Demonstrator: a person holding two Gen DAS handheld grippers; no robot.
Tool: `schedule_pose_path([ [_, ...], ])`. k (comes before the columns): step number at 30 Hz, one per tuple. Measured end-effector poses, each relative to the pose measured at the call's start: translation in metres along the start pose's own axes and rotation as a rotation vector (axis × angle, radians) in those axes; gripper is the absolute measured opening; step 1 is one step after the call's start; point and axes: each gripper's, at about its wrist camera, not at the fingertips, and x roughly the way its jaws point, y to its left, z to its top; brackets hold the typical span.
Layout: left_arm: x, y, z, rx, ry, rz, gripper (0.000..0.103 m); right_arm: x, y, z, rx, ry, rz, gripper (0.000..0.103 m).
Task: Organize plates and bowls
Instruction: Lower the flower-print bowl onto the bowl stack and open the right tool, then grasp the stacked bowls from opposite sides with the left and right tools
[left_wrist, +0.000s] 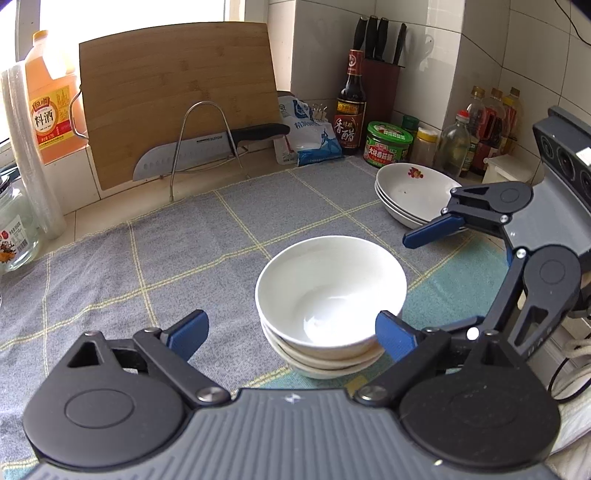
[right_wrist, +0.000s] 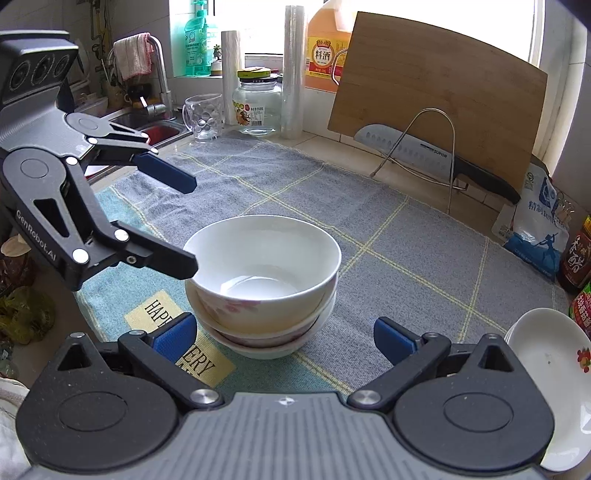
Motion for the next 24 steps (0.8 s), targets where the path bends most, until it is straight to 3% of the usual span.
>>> schedule_pose_path([
  [14,0.029,0.005,-0.030,0.084,0.097,-0.088,0.096,0.033,0.003,-0.010,-0.085,0.094,0.012,0.103],
  [24,0.054,0.025,-0.028,0.176,0.103,-0.198,0.096,0.058,0.006,-0.007,-0.089,0.153,-0.011,0.103],
])
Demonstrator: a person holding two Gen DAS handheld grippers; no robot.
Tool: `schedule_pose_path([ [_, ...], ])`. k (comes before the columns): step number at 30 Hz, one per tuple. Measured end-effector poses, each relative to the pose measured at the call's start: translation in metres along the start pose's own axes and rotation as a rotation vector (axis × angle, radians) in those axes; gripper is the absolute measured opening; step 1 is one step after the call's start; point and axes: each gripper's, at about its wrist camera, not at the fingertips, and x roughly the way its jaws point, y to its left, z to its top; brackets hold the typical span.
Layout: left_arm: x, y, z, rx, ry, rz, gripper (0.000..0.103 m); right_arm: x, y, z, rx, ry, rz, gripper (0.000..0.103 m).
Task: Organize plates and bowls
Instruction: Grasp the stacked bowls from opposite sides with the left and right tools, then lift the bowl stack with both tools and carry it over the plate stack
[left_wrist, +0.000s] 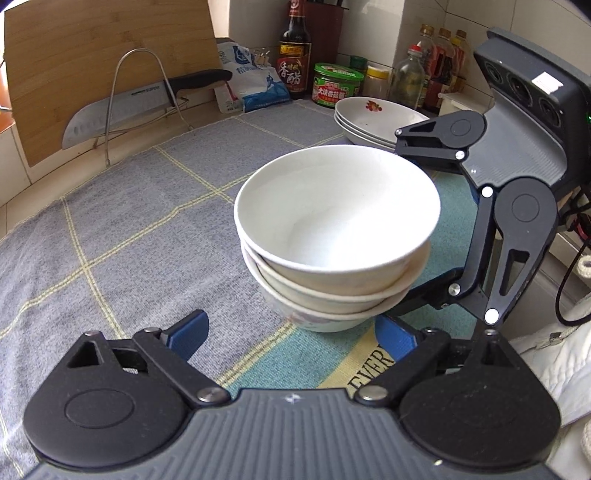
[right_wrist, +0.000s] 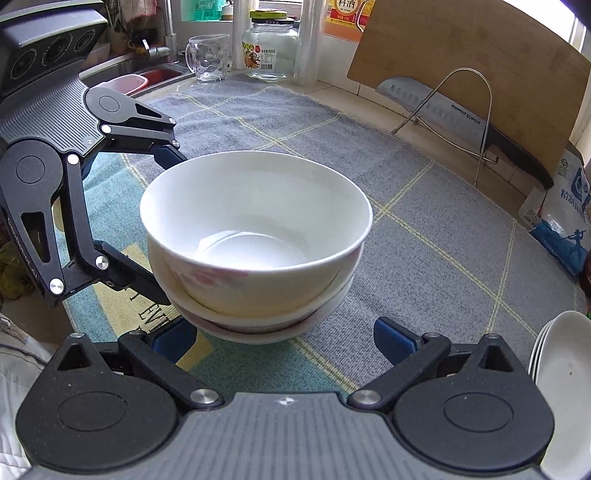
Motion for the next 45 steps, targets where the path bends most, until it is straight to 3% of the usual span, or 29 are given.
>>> schedule_pose_path([
  [8,0.010,0.008,0.007,0.124,-0.015,-0.150,0.094,0.003,-0.001,0.005,-0.038,0.019,0.049,0.096],
  [14,0.015,0.015,0.011,0.143,-0.007,-0.228,0.092,0.003,-0.007,0.008,-0.104,0.029,0.124,0.091],
  [21,0.017,0.012,0.015,0.198,0.003,-0.252,0.089,0.012,-0.014,0.014,-0.162,0.050,0.201,0.090],
  [31,0.018,0.009,0.019,0.282,0.014,-0.281,0.087,0.014,-0.014,0.025,-0.232,0.087,0.242,0.087],
  [45,0.021,0.013,0.020,0.329,0.002,-0.312,0.089,0.013,-0.014,0.025,-0.247,0.074,0.222,0.089],
])
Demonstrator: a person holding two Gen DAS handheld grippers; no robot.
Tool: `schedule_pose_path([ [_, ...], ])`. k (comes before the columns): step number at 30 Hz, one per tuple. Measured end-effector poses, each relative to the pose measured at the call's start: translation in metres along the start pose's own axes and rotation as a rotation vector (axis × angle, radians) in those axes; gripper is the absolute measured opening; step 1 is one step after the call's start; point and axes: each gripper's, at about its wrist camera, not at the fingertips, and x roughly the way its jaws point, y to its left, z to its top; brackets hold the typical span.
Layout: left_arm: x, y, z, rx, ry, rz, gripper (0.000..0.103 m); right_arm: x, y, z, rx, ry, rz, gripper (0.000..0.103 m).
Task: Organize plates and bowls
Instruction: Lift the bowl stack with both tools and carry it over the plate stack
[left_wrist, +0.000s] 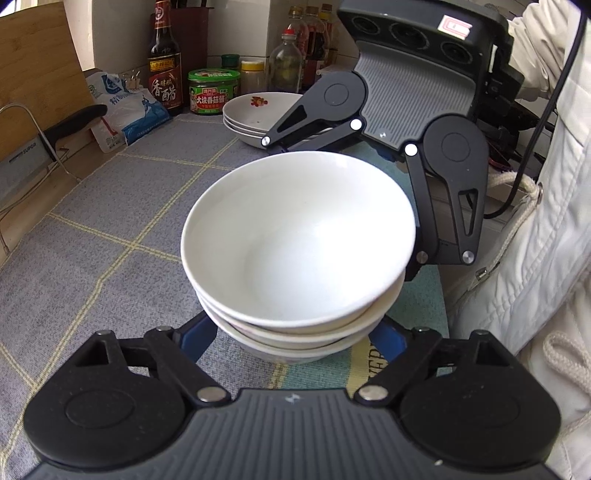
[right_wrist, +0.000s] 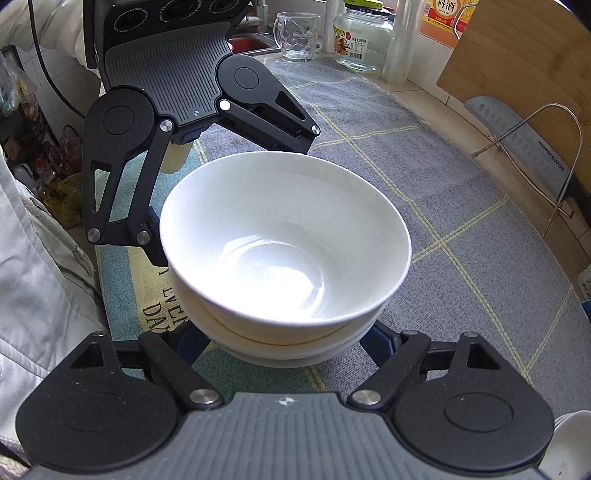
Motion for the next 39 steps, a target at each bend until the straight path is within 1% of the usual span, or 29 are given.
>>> schedule_pose_path([
  [4,0.000,-0.001,0.001,0.011,0.007,0.006,0.089,0.000,0.001,0.001,-0.013,-0.004,-0.014,0.089],
  [13,-0.002,-0.003,0.003,0.006,0.017,0.020,0.088,-0.003,0.001,-0.001,-0.007,-0.010,-0.006,0.089],
  [20,-0.003,-0.008,0.015,0.007,0.016,0.047,0.088,-0.016,-0.005,-0.004,-0.010,-0.032,-0.011,0.088],
  [28,0.012,-0.016,0.046,0.024,0.011,0.062,0.088,-0.046,-0.020,-0.021,-0.019,-0.048,-0.026,0.088],
  [39,0.061,-0.016,0.110,0.074,-0.018,0.038,0.088,-0.097,-0.059,-0.071,0.000,-0.045,-0.075,0.088],
])
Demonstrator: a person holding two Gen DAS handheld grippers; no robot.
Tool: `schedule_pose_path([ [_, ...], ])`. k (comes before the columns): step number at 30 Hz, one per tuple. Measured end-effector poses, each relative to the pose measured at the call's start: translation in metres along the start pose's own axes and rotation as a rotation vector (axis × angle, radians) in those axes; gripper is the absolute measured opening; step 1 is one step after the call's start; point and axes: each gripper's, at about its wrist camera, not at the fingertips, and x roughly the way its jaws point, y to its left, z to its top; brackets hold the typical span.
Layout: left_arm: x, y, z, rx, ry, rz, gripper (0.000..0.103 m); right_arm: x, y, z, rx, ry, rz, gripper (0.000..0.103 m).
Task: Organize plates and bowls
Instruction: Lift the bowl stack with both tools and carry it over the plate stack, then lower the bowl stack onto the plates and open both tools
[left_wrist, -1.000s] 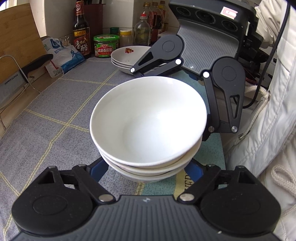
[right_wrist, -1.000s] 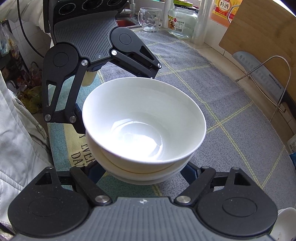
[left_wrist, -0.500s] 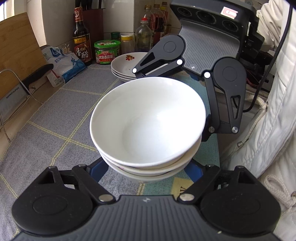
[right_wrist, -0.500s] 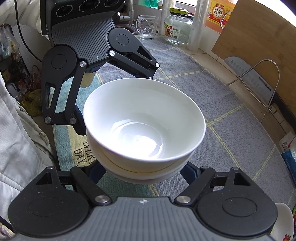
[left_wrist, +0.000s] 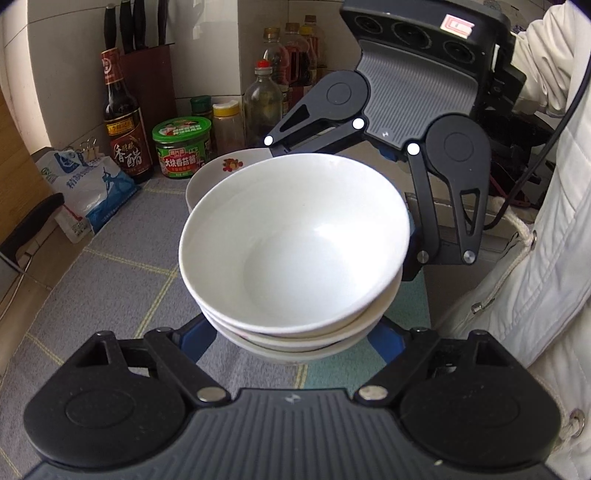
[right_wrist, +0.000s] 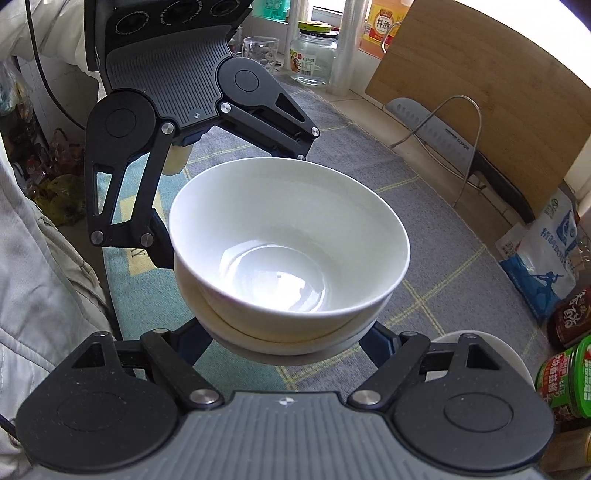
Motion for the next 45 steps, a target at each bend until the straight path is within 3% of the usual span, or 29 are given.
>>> schedule_pose_path([
  [17,0.091,0.017,0.079,0.114,-0.018,-0.019,0.088,-0.031,-0.080,-0.066,0.079,0.024,-0.105,0.088],
  [29,0.134,0.032,0.094,0.120,0.006,-0.034,0.088,-0.022,-0.113,-0.093,0.133,0.054,-0.122,0.088],
  [40,0.142,0.039,0.096,0.067,0.001,-0.042,0.088,-0.022,-0.117,-0.096,0.133,0.050,-0.142,0.089],
  [45,0.140,0.035,0.091,0.057,-0.024,-0.014,0.089,-0.021,-0.116,-0.095,0.135,0.047,-0.167,0.096],
])
